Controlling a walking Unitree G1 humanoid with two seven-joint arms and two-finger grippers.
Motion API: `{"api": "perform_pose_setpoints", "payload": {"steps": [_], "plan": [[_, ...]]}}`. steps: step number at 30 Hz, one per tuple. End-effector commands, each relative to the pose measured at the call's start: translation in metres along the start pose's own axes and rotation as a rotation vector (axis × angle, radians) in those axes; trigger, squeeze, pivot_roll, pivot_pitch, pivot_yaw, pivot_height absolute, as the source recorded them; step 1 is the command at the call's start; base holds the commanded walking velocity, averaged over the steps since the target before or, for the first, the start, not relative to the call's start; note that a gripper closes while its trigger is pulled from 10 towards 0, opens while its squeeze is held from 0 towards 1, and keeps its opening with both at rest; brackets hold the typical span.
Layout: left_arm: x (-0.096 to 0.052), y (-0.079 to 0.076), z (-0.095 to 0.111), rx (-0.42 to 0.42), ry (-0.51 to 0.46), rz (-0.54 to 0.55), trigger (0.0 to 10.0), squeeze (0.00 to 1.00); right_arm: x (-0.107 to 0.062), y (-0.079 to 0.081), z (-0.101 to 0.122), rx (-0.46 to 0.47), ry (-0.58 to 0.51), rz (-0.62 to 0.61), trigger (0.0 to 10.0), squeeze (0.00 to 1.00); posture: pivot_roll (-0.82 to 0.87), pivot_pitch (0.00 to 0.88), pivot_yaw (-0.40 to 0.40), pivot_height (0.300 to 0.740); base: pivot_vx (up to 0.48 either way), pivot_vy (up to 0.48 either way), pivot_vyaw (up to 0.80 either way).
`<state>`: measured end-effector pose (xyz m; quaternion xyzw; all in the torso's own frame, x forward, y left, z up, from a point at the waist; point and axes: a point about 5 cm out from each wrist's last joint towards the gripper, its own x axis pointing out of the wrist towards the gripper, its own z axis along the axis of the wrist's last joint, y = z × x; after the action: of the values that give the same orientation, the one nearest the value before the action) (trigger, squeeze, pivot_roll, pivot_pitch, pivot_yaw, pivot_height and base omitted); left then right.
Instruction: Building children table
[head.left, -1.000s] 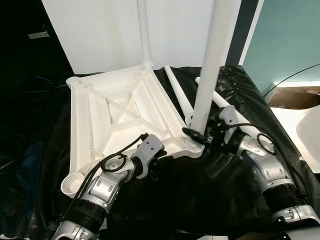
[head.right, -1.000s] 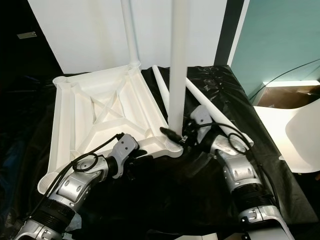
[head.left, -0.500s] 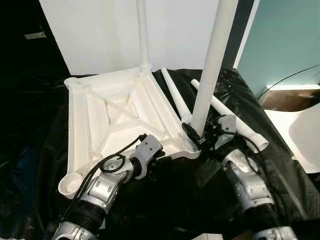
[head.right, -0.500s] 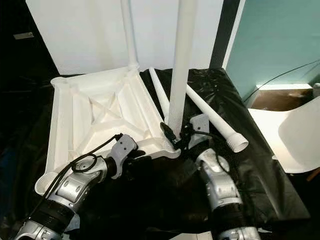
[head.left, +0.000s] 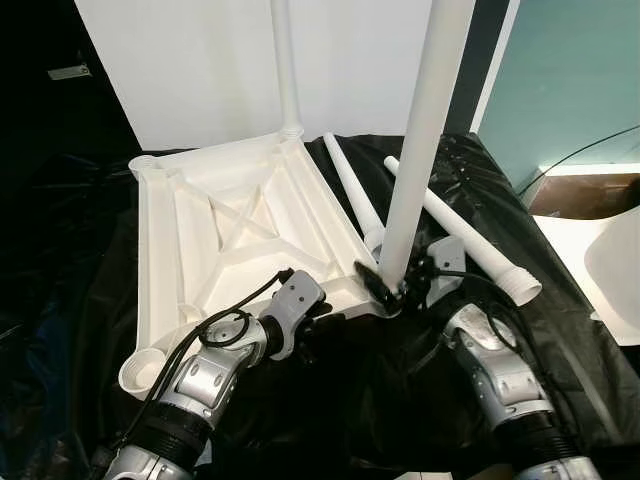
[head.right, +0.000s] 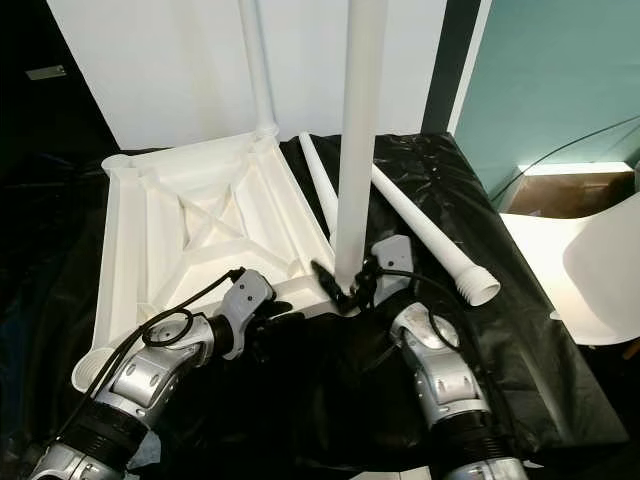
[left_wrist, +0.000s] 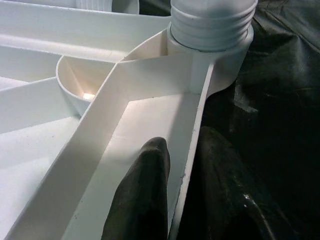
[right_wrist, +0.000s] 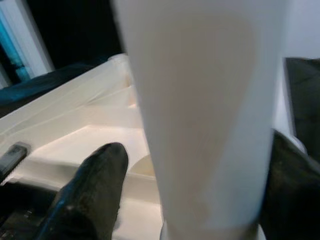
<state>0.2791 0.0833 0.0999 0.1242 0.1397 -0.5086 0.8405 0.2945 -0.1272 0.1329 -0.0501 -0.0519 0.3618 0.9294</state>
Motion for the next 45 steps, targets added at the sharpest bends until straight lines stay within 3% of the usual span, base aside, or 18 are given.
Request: {"api": "perform_pose_setpoints", "payload": {"steps": [1,3,7,13,14,23,26,30,33,37,38,39,41,42,45], "plan": [[0.005,-0.015,-0.016,-0.035,0.070,-0.121,10.0,0.00,0.002,0.007,-0.002,0.019,0.007,0.104,10.0,0.00,0.00,0.000,0.028,0.740,0.000,0.000,0.00],[0.005,-0.016,-0.016,-0.033,0.073,-0.125,10.0,0.00,0.000,0.003,0.000,-0.004,0.016,0.144,10.0,0.00,-0.01,0.000,0.034,0.740,0.000,0.000,0.00],[0.005,-0.016,-0.016,-0.025,0.078,-0.137,10.0,0.00,0.000,-0.023,0.008,-0.130,0.074,0.187,10.0,0.00,-0.01,0.000,0.036,0.740,0.000,0.000,0.00],[0.006,-0.014,-0.014,-0.024,0.074,-0.132,10.0,0.00,0.000,-0.027,0.012,-0.115,0.082,0.202,10.0,0.00,-0.01,0.000,0.036,0.740,0.000,0.000,0.00],[0.006,-0.014,-0.014,-0.023,0.075,-0.131,10.0,0.00,-0.001,-0.027,0.011,-0.105,0.082,0.213,0.0,0.00,-0.01,0.000,0.036,0.740,0.000,0.000,0.00],[0.004,-0.015,-0.014,-0.025,0.076,-0.127,10.0,0.00,-0.005,-0.010,0.004,-0.012,0.073,0.210,0.0,0.00,-0.01,0.000,0.033,0.740,0.000,0.000,0.00],[0.004,-0.015,-0.014,-0.026,0.075,-0.129,10.0,0.00,-0.003,-0.005,-0.003,0.046,0.062,0.119,0.0,0.00,-0.01,0.000,0.034,0.740,0.000,0.000,0.00],[0.005,-0.018,-0.014,-0.030,0.073,-0.134,10.0,0.00,-0.005,0.008,-0.010,0.156,-0.028,-0.179,0.0,0.00,-0.01,0.000,0.033,0.740,0.000,0.000,0.00],[0.004,-0.019,-0.016,-0.032,0.078,-0.137,10.0,0.00,-0.007,0.001,-0.018,0.125,0.007,-0.378,0.0,0.00,0.00,0.000,0.035,0.740,0.000,0.000,0.00],[0.003,-0.019,-0.017,-0.027,0.085,-0.139,10.0,0.00,-0.004,-0.004,-0.018,0.119,0.028,-0.423,0.0,0.00,0.00,0.000,0.038,0.740,0.000,0.000,0.00],[0.002,-0.017,-0.017,-0.021,0.087,-0.137,10.0,0.00,-0.001,-0.004,-0.017,0.116,0.034,-0.408,4.4,0.00,0.00,0.000,0.038,0.740,0.000,0.000,0.00],[0.001,-0.016,-0.016,-0.017,0.087,-0.133,10.0,0.00,0.001,-0.003,-0.016,0.110,0.033,-0.393,10.0,0.00,0.00,0.000,0.038,0.740,0.000,0.000,0.00],[0.000,-0.014,-0.016,-0.017,0.086,-0.129,10.0,0.00,0.003,-0.001,-0.014,0.108,0.024,-0.369,10.0,0.00,0.00,0.000,0.037,0.740,0.000,0.000,0.00],[0.000,-0.013,-0.015,-0.018,0.085,-0.125,10.0,0.00,0.003,0.001,-0.012,0.121,0.005,-0.343,10.0,1.00,0.00,0.000,0.037,0.740,0.000,0.000,0.00],[0.002,-0.014,-0.010,-0.046,0.050,-0.126,10.0,0.00,0.006,0.001,-0.007,0.069,0.001,-0.260,10.0,1.00,-0.01,0.000,0.036,0.740,0.000,0.000,0.00]]}}
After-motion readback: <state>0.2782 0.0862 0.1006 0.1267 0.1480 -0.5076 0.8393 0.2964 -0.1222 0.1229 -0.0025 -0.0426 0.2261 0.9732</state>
